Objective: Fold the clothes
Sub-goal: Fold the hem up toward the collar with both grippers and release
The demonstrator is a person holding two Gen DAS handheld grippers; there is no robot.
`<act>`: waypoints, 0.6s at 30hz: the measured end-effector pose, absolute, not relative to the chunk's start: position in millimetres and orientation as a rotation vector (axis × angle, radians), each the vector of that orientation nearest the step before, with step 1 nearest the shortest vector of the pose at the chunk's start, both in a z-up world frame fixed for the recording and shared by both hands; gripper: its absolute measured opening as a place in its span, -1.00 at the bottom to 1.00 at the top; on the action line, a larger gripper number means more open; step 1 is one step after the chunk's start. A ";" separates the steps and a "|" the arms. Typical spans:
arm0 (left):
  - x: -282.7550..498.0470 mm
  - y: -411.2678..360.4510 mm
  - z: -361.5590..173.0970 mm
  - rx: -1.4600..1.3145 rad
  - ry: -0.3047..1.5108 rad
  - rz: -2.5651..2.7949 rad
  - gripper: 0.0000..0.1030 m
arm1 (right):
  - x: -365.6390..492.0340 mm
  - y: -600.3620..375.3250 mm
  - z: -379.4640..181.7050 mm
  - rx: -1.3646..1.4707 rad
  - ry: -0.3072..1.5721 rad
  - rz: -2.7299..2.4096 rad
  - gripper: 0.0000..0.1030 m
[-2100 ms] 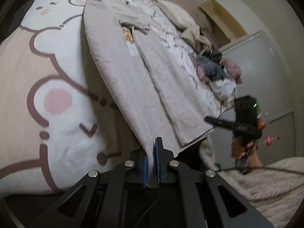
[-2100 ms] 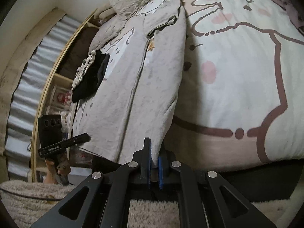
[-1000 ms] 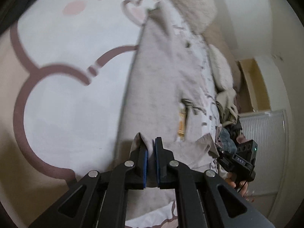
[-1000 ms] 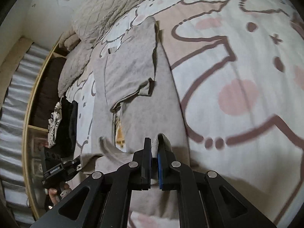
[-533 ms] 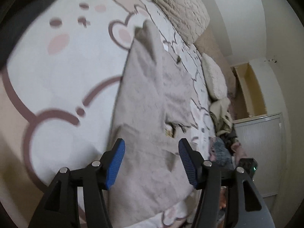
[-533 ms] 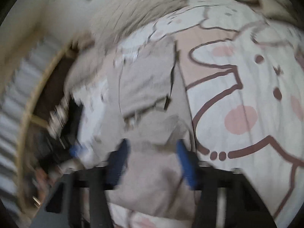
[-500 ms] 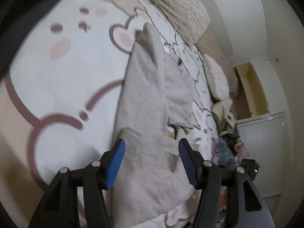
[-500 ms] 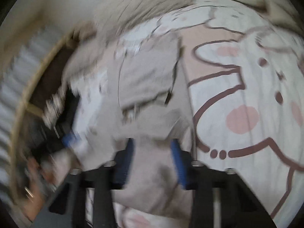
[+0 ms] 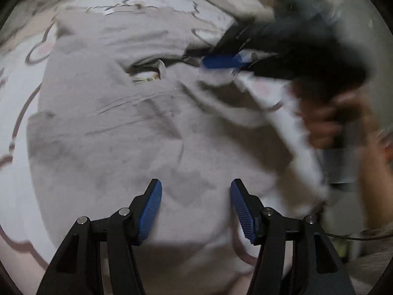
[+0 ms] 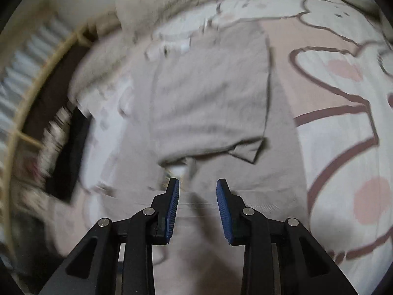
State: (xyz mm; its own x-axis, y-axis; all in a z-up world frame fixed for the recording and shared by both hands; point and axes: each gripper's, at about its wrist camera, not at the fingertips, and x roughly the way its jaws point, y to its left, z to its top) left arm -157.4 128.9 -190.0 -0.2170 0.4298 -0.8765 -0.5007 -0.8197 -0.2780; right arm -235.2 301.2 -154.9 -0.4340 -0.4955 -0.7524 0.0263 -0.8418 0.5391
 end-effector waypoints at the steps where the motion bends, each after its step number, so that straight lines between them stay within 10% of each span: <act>1: -160.8 134.8 -191.9 -1.439 0.153 2.106 0.13 | -222.3 310.7 -147.3 1.408 -0.669 -2.352 -0.37; 12: -206.8 142.8 -200.1 -1.258 0.498 2.335 0.29 | -88.3 303.2 -182.4 1.510 -0.155 -2.443 -0.55; 14: -216.3 134.4 -200.5 -1.268 0.448 2.358 0.44 | -82.4 323.8 -189.6 1.499 -0.273 -2.466 -0.99; 18: -217.6 112.2 -179.6 -1.234 0.351 2.458 0.34 | -80.0 350.6 -176.9 1.552 -0.459 -2.510 -1.00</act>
